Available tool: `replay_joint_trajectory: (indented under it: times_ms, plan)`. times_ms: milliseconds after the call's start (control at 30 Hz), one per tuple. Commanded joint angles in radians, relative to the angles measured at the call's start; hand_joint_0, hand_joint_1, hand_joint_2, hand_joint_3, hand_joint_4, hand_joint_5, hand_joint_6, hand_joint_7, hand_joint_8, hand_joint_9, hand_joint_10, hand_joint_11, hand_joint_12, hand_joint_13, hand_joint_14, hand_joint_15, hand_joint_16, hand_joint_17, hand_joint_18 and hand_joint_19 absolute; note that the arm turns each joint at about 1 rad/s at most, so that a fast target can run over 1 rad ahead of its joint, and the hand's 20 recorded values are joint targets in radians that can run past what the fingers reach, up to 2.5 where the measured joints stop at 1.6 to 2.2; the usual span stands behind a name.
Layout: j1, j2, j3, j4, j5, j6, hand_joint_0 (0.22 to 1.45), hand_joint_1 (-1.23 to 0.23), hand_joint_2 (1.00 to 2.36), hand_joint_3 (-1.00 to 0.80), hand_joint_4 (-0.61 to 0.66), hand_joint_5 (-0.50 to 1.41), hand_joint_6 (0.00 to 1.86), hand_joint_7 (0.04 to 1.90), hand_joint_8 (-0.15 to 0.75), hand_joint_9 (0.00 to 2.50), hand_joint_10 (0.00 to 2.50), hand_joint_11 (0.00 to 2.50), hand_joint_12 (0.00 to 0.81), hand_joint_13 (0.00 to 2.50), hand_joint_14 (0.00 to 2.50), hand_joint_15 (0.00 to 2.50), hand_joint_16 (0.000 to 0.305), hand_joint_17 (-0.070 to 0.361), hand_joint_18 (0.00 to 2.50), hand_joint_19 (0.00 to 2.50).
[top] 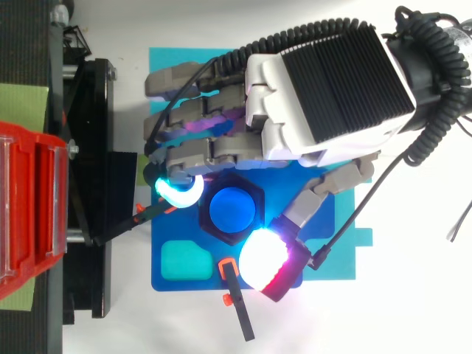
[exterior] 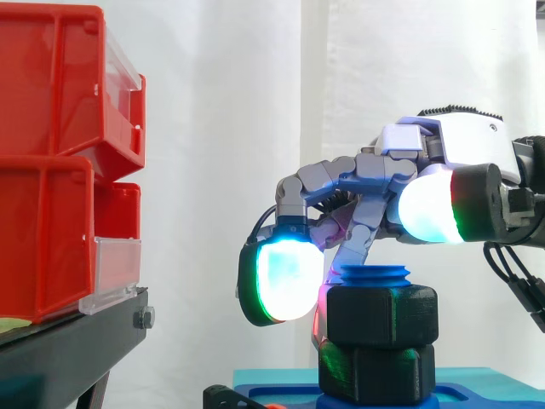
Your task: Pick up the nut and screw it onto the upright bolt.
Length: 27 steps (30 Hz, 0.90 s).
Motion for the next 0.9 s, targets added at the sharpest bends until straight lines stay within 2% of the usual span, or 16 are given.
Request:
replay_joint_trajectory:
  times_ms: [0, 533, 667, 733, 867]
  plan:
    - [-0.004, 0.0, 0.001, 0.002, -0.001, -0.001, 0.49, -0.37, 1.0, -0.5, 0.22, 0.01, 0.51, 1.26, 0.324, 1.38, 0.01, 0.3, 0.27, 0.67, 0.0, 0.0, 0.026, 0.058, 0.33, 0.0]
    - [-0.034, 0.001, -0.001, 0.002, -0.026, -0.011, 0.51, -0.36, 1.0, -0.5, 0.16, 0.09, 0.5, 1.41, 0.261, 1.85, 0.02, 0.4, 0.247, 1.1, 0.0, 0.0, 0.016, 0.037, 0.62, 0.0]
    - [-0.047, 0.001, -0.001, -0.001, -0.035, -0.014, 0.5, -0.33, 1.0, -0.5, 0.13, 0.1, 0.5, 1.44, 0.258, 2.03, 0.02, 0.45, 0.225, 1.24, 0.0, 0.0, 0.015, 0.035, 0.76, 0.0]
    - [-0.057, 0.001, -0.001, -0.002, -0.041, -0.015, 0.49, -0.31, 1.0, -0.5, 0.14, 0.1, 0.5, 1.45, 0.259, 2.07, 0.02, 0.48, 0.226, 1.28, 0.0, 0.0, 0.016, 0.035, 0.8, 0.0]
    - [-0.068, 0.0, -0.001, -0.005, -0.049, -0.015, 0.47, -0.26, 1.0, -0.5, 0.12, 0.11, 0.5, 1.5, 0.276, 2.22, 0.03, 0.6, 0.234, 1.41, 0.0, 0.02, 0.017, 0.039, 0.93, 0.0]
